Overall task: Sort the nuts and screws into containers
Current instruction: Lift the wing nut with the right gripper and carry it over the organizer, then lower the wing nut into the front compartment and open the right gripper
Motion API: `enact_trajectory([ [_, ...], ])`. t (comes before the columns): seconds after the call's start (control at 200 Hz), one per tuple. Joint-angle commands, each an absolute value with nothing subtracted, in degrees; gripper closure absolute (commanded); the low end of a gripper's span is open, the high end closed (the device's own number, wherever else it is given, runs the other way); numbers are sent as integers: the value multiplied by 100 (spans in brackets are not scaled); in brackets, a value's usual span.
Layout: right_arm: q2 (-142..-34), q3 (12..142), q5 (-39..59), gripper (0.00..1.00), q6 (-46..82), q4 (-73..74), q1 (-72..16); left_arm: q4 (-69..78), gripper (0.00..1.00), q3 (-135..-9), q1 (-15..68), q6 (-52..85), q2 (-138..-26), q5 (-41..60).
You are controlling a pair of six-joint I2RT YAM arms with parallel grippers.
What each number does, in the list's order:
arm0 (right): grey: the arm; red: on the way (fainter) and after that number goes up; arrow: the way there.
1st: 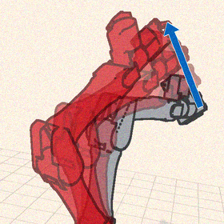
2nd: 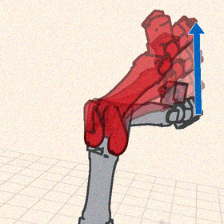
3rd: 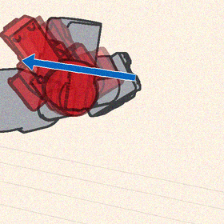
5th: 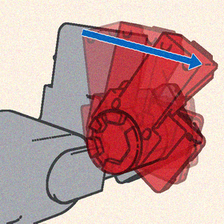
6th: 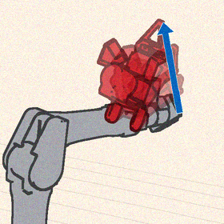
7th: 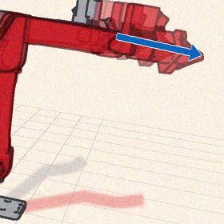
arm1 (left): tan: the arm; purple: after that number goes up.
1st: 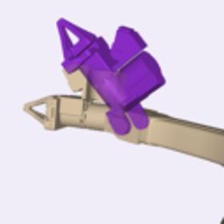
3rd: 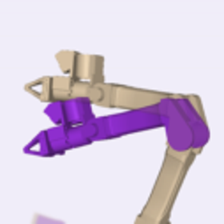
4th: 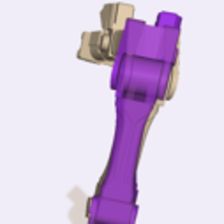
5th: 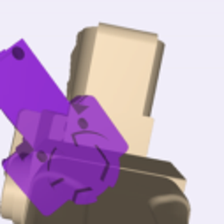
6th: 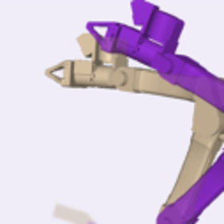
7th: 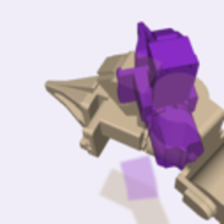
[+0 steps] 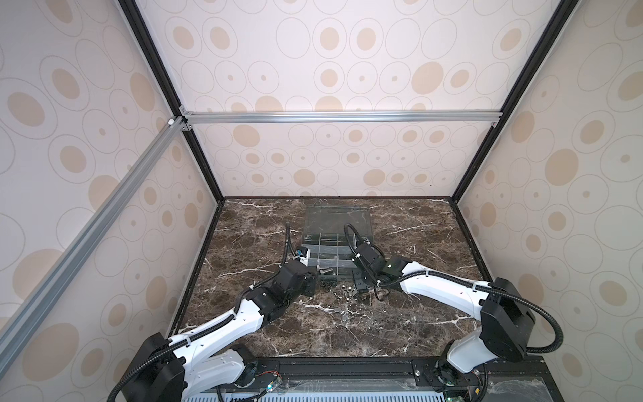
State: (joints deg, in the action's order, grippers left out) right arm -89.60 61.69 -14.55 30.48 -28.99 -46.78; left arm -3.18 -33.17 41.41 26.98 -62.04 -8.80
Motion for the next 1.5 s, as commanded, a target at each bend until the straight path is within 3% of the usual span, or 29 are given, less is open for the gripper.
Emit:
enact_trajectory([
  [0.0, -9163, 6401, -1430, 100, 2988, -2848, -4564, -113, 50, -3262, 4095, 2804, -6213, -811],
  [0.565, -9623, 6655, -1262, 100, 3067, -2735, -4361, -186, 50, -3394, 4088, 2699, -6315, -799],
  [0.64, -9633, 6689, -1228, 64, 3054, -2834, -4367, -123, 50, -3396, 4089, 2708, -6373, -792],
  [0.69, -9633, 6674, -1222, 47, 3061, -2838, -4360, -138, 50, -3442, 4094, 2721, -6426, -767],
  [0.795, -9623, 6680, -1156, 31, 3052, -2869, -4356, -126, 51, -3497, 4092, 2742, -6508, -747],
  [0.87, -9560, 6658, -1121, 26, 3058, -2857, -4355, -95, 51, -3497, 4094, 2742, -6526, -732],
  [1.495, -8346, 5602, -1038, 23, 3607, -2816, -4357, 75, 50, -3380, 4096, 2751, -6539, -573],
])
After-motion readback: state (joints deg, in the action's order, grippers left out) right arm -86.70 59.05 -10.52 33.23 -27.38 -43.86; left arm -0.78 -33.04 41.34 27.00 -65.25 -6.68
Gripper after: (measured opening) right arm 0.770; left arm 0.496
